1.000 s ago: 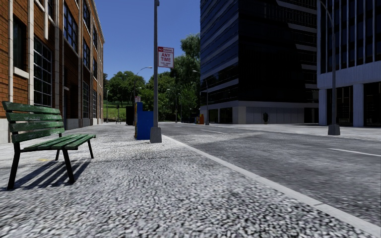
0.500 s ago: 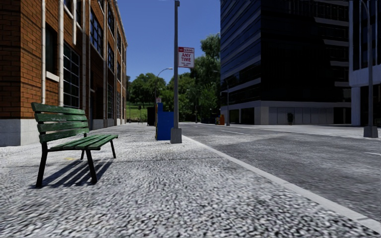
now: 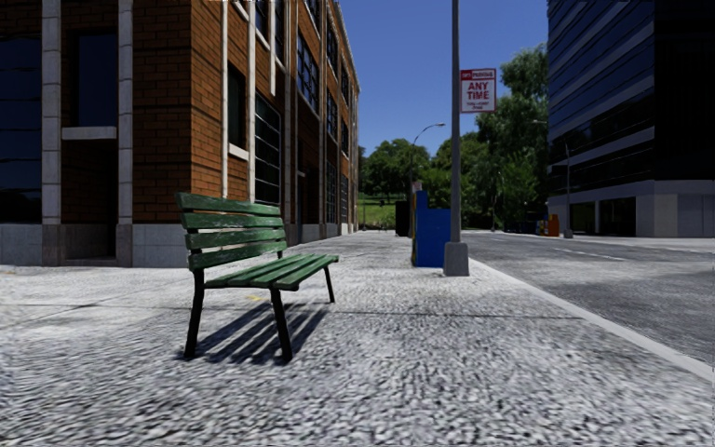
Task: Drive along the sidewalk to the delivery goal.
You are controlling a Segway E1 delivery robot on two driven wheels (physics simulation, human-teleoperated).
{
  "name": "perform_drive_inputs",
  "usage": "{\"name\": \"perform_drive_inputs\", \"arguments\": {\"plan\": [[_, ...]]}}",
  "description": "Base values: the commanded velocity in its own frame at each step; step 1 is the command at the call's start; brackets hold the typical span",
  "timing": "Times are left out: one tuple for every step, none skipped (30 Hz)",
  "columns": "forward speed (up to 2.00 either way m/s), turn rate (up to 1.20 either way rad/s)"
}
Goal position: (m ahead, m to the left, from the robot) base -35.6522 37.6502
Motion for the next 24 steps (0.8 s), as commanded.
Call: {"name": "perform_drive_inputs", "arguments": {"plan": [[1.27,0.87],[1.28,0.9],[1.28,0.93],[1.28,0.93],[1.28,0.98],[1.28,1.01],[1.28,1.01],[1.28,1.01],[1.28,1.01],[1.28,1.01],[1.28,1.01],[1.28,1.01],[1.28,1.01],[1.28,1.01],[1.28,1.01],[1.28,1.01],[1.28,1.01],[1.28,1.01],[1.28,1.01],[1.28,1.01],[1.28,1.01],[1.29,1.01],[1.32,1.01],[1.32,1.01]]}}
